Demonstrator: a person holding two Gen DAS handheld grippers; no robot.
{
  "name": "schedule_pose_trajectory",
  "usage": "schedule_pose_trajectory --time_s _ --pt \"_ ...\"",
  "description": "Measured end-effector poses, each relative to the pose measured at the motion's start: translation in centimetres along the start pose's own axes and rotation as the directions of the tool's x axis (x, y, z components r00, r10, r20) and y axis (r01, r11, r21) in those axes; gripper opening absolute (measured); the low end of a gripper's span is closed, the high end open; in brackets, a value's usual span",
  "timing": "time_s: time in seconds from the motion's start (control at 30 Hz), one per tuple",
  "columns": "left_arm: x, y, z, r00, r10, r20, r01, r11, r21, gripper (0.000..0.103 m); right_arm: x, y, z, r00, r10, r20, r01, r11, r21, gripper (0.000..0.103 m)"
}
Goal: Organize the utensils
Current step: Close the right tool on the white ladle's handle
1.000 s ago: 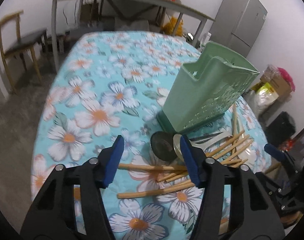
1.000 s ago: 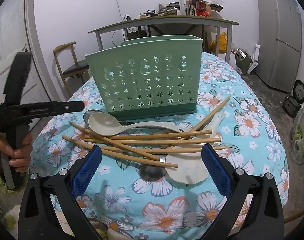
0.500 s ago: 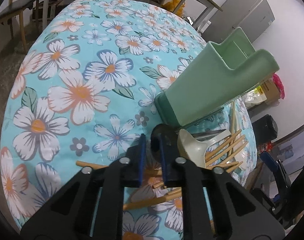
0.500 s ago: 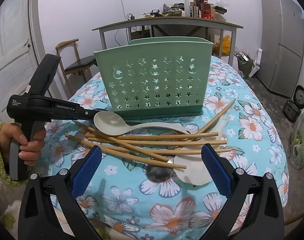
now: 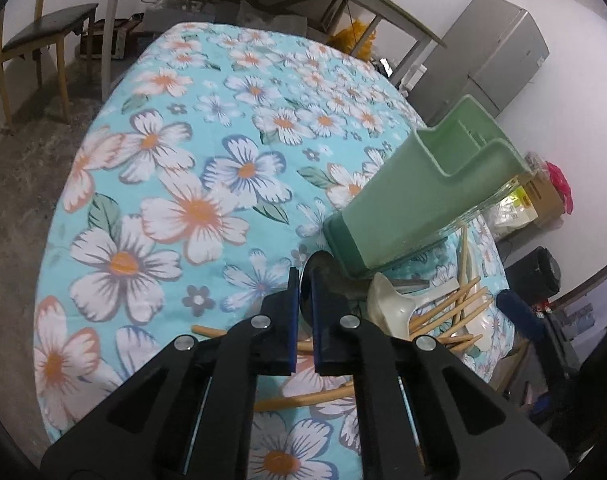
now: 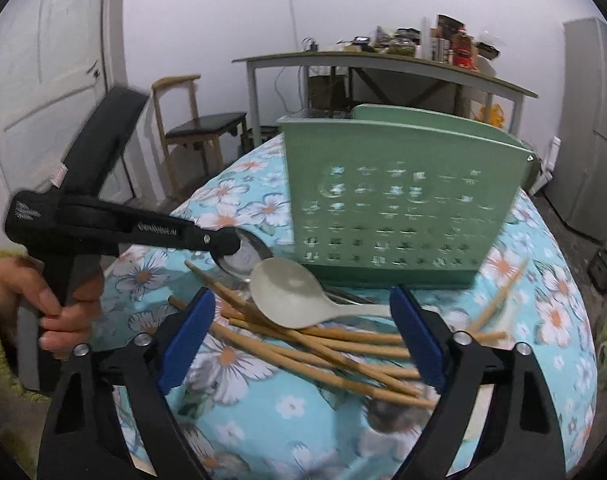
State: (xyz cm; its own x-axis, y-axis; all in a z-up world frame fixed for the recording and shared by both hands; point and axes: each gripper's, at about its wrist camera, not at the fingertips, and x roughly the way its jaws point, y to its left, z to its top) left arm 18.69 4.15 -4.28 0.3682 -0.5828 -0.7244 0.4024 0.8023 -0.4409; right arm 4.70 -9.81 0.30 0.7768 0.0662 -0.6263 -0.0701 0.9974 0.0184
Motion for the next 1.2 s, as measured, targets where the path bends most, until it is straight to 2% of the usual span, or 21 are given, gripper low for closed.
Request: schedule_pose_trajectory --time_s 0.17,0.23,0.37,0.67,0.73,0.8,0.9,1.2 --pt "-0.1 0.4 -0.1 1.0 -0.02 -0.001 0.02 1.0 -0.008 0.004 2.1 2.3 0.3 0.999 -0.048 -0.021 0.046 0.995 -0.084 0.066" --pt "-0.1 0.6 -0.1 1.0 -0.031 0.0 0.031 0.999 -0.012 0.004 2.6 3.0 0.2 0.997 -0.065 -0.029 0.062 0.992 -0.109 0.057" --pt "-0.1 0.8 -0.4 0.999 -0.044 0.002 0.044 0.999 -0.016 0.003 3.8 4.2 -0.1 0.993 -0.098 -0.062 0.087 0.984 -0.156 0.048" --pt "-0.2 1.0 -0.6 0.998 -0.06 0.006 0.06 0.998 -0.019 0.003 5.2 4.7 -0.2 0.981 -0.146 -0.124 0.126 0.979 -0.161 0.029" --pt "-0.3 1.0 -0.6 0.998 -0.06 0.01 0.06 0.998 -0.018 0.003 5.4 4.8 -0.1 0.979 -0.154 -0.133 0.131 0.978 -0.164 0.018" --pt "-0.5 0.9 -0.6 0.998 -0.06 0.017 0.06 0.998 -0.016 0.003 5.6 4.4 0.1 0.978 -0.141 -0.157 0.119 0.983 -0.139 0.01" --pt "-1.0 0.6 -0.7 0.998 -0.055 0.031 0.055 0.998 -0.008 0.002 5.0 4.2 0.3 0.98 -0.125 -0.152 0.108 0.988 -0.113 0.01" --pt "-4.2 -1.7 -0.9 0.992 -0.009 0.124 -0.001 0.997 0.08 0.002 0.0 1.5 2.5 0.995 -0.085 -0.043 0.085 0.996 -0.002 0.005"
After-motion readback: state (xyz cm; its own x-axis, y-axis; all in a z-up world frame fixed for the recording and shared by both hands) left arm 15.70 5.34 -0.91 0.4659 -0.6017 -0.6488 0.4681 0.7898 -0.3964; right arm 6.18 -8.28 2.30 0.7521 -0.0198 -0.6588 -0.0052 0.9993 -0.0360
